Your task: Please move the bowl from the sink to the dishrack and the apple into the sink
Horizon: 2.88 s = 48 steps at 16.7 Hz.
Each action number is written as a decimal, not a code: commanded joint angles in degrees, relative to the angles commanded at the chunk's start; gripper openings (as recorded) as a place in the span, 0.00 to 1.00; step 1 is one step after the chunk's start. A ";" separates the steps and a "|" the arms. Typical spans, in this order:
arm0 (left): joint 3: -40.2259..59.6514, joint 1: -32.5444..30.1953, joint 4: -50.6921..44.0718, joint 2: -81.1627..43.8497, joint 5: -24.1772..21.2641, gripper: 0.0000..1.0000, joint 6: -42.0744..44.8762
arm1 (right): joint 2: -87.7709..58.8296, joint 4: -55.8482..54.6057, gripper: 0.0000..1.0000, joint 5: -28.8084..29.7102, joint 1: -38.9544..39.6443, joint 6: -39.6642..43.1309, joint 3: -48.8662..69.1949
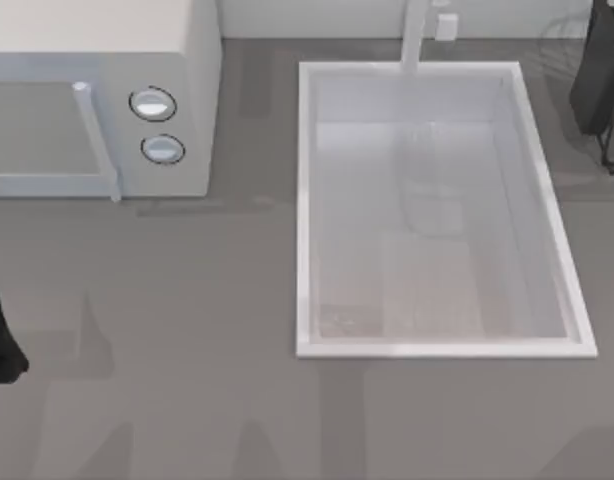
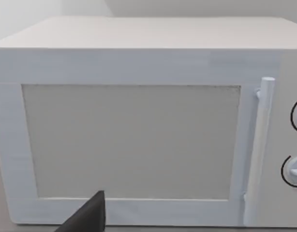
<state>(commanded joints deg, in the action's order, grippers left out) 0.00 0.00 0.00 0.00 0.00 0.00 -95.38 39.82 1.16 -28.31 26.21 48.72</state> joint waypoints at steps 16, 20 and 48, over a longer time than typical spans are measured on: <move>0.00 0.00 0.00 0.00 0.00 1.00 0.00 | 8.00 23.90 0.00 -0.05 -0.17 0.23 15.59; 0.00 0.00 0.00 0.00 0.00 1.00 0.00 | 7.12 17.93 0.00 1.93 5.26 -1.25 15.22; 0.00 0.00 0.00 0.00 0.00 1.00 0.00 | 3.61 -90.29 0.00 37.60 65.56 -27.36 -8.12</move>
<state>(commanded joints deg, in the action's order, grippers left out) 0.00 0.00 0.00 0.00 0.00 0.00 -91.77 -50.47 38.76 37.25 -1.16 40.60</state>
